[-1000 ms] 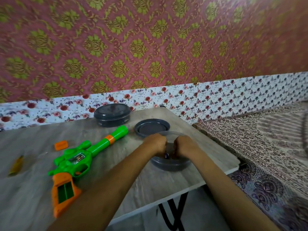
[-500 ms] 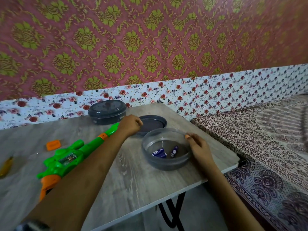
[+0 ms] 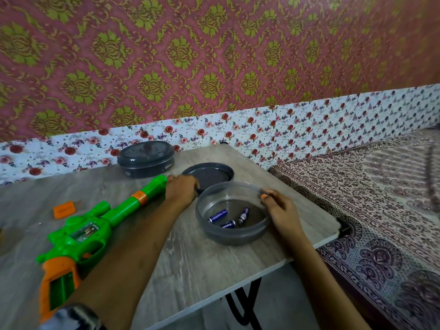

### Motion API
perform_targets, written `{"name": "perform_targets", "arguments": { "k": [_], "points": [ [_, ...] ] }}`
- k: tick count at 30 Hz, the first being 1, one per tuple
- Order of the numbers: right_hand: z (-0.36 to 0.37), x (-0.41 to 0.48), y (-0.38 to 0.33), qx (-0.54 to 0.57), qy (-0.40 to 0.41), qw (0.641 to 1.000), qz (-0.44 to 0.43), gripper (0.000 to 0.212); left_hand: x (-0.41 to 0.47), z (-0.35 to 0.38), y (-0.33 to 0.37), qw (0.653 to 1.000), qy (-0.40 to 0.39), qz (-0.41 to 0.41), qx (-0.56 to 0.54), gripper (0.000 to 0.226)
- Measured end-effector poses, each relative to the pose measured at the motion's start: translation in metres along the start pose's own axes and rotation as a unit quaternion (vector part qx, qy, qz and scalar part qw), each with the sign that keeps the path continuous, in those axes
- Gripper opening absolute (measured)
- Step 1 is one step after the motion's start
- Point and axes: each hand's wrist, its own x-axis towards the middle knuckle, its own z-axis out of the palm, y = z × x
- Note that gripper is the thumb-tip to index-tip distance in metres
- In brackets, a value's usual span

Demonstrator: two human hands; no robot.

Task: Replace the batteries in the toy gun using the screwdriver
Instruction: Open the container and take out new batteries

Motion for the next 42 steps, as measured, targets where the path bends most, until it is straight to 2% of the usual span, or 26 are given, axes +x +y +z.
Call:
{"name": "perform_targets", "arguments": {
  "k": [3, 5, 7, 9, 11, 14, 16, 20, 22, 25, 28, 31, 33, 35, 37, 39, 42],
  "points": [
    [-0.001, 0.002, 0.001, -0.010, 0.004, 1.000, 0.002, 0.024, 0.000, -0.009, 0.002, 0.995, 0.076, 0.005, -0.069, 0.020],
    [0.000, 0.002, 0.000, -0.011, -0.004, 1.000, 0.004, 0.023, 0.005, -0.026, 0.002, 0.979, 0.114, 0.031, -0.165, 0.021],
    [0.000, 0.002, 0.000, -0.012, -0.012, 1.000, 0.002, 0.022, 0.007, -0.049, 0.006, 0.948, 0.109, 0.042, -0.296, 0.019],
    [0.000, 0.001, -0.001, -0.009, -0.008, 1.000, -0.001, 0.023, 0.002, -0.074, 0.011, 0.875, 0.117, 0.012, -0.469, 0.013],
    [0.000, 0.001, -0.001, -0.001, 0.001, 1.000, -0.003, 0.024, -0.006, -0.092, 0.015, 0.766, 0.135, -0.050, -0.626, 0.014],
    [0.002, -0.001, -0.003, 0.002, 0.005, 1.000, 0.000, 0.023, -0.015, -0.097, 0.009, 0.634, 0.077, -0.136, -0.757, 0.033],
    [0.002, -0.001, -0.002, 0.009, 0.014, 1.000, 0.006, 0.023, -0.024, -0.088, 0.004, 0.592, 0.017, -0.168, -0.788, 0.037],
    [0.003, -0.003, -0.004, 0.005, 0.027, 1.000, 0.013, 0.025, -0.045, -0.065, -0.004, 0.564, -0.058, -0.201, -0.799, 0.038],
    [0.003, -0.003, -0.005, 0.005, 0.027, 0.999, 0.026, 0.027, -0.053, -0.057, -0.004, 0.568, -0.074, -0.224, -0.789, 0.038],
    [0.004, -0.006, -0.008, 0.004, 0.023, 0.999, 0.032, 0.028, -0.065, -0.052, 0.001, 0.597, -0.096, -0.241, -0.759, 0.035],
    [0.005, -0.007, -0.009, 0.003, 0.028, 0.999, 0.043, 0.031, -0.073, -0.051, 0.006, 0.663, -0.114, -0.245, -0.698, 0.024],
    [0.004, -0.010, -0.013, 0.043, 0.034, 0.996, 0.070, 0.034, -0.076, -0.049, 0.011, 0.708, -0.115, -0.228, -0.658, 0.014],
    [0.003, -0.012, -0.015, 0.048, 0.035, 0.995, 0.078, 0.044, -0.078, -0.048, 0.015, 0.749, -0.107, -0.202, -0.621, 0.008],
    [0.001, -0.014, -0.019, 0.053, 0.028, 0.995, 0.083, 0.052, -0.078, -0.047, 0.019, 0.775, -0.096, -0.186, -0.596, 0.009],
    [-0.001, -0.013, -0.020, 0.058, 0.010, 0.994, 0.089, 0.053, -0.077, -0.047, 0.022, 0.783, -0.087, -0.187, -0.587, 0.014],
    [-0.002, -0.012, -0.021, 0.051, -0.012, 0.994, 0.094, 0.041, -0.076, -0.047, 0.023, 0.784, -0.089, -0.194, -0.583, 0.018],
    [-0.003, -0.009, -0.022, 0.065, -0.034, 0.991, 0.115, 0.028, -0.077, -0.047, 0.024, 0.767, -0.119, -0.207, -0.596, 0.019]
  ]
}}
